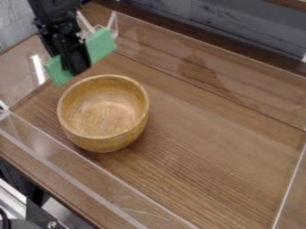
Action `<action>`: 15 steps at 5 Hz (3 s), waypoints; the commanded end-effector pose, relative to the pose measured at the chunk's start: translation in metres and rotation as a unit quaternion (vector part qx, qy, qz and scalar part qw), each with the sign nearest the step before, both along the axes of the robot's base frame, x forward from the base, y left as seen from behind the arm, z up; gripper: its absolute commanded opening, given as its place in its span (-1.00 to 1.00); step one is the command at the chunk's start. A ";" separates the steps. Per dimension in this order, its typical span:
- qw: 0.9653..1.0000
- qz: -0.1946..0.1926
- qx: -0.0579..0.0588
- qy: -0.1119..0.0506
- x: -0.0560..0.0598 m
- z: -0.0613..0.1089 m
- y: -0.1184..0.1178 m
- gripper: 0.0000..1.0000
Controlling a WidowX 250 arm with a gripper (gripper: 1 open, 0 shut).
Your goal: Put the green block in the brown bowl
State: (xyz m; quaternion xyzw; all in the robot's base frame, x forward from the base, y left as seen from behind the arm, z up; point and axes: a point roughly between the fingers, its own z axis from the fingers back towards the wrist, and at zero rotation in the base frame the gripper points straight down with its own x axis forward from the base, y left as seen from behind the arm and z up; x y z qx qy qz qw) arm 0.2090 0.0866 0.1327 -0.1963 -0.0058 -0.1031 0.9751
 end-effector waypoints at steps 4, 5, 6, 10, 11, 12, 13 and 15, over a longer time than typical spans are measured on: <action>0.999 -0.030 0.038 -0.024 0.003 -0.037 -0.040 -1.00; 0.999 -0.029 0.036 -0.020 0.005 -0.038 -0.041 -1.00; 0.999 -0.028 0.034 -0.017 0.006 -0.040 -0.043 -1.00; 0.999 -0.022 0.024 -0.004 0.012 -0.042 -0.052 -1.00; 1.000 -0.020 0.019 0.003 0.012 -0.042 -0.054 -1.00; 1.000 -0.018 0.016 0.010 0.012 -0.042 -0.055 -1.00; 1.000 -0.017 0.012 0.016 0.012 -0.042 -0.057 -1.00; 0.999 -0.016 0.006 0.029 0.012 -0.043 -0.059 -1.00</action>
